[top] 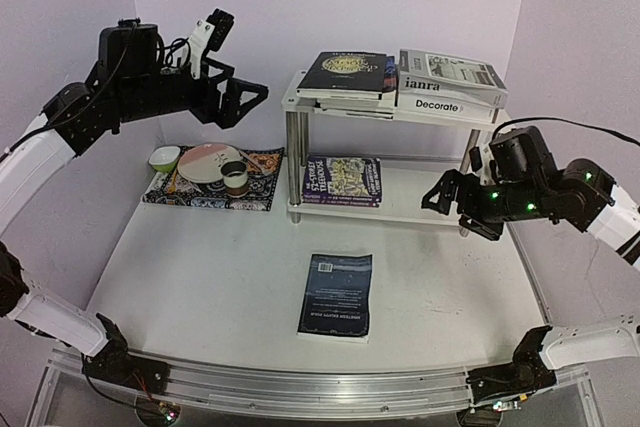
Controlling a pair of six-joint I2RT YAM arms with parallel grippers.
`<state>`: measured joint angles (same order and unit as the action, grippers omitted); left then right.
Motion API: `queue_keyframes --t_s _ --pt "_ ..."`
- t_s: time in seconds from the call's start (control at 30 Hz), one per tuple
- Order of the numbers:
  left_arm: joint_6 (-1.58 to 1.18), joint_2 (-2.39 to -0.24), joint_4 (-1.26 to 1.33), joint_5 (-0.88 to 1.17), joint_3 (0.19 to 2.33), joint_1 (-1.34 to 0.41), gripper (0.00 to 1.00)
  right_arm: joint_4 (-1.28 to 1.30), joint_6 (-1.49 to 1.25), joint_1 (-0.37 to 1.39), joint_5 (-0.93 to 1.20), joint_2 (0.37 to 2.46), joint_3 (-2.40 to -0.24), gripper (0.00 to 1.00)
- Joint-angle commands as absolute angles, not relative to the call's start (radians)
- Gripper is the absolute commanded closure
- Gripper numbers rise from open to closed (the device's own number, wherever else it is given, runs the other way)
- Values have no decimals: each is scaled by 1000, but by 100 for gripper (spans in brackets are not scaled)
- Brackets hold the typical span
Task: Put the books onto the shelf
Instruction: Adjust the book in the book pile on the shelf.
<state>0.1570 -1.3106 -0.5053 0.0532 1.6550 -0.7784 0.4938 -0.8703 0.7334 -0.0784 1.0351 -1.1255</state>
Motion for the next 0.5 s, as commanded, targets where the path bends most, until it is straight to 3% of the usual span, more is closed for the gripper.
queue_keyframes --t_s 0.0,0.1,0.33,0.47 --pt "56 -1318 -517 357 1639 -688 1 487 -864 729 -38 1050 -1160 2" --pt "63 -1332 -480 452 1615 -625 3 495 -857 729 -12 1071 -1181 2" --pt "185 -1378 -409 550 1597 -556 20 542 -868 729 18 1101 -1210 2" --pt "217 -1446 -375 610 1617 -540 24 563 -876 729 32 1126 -1235 2"
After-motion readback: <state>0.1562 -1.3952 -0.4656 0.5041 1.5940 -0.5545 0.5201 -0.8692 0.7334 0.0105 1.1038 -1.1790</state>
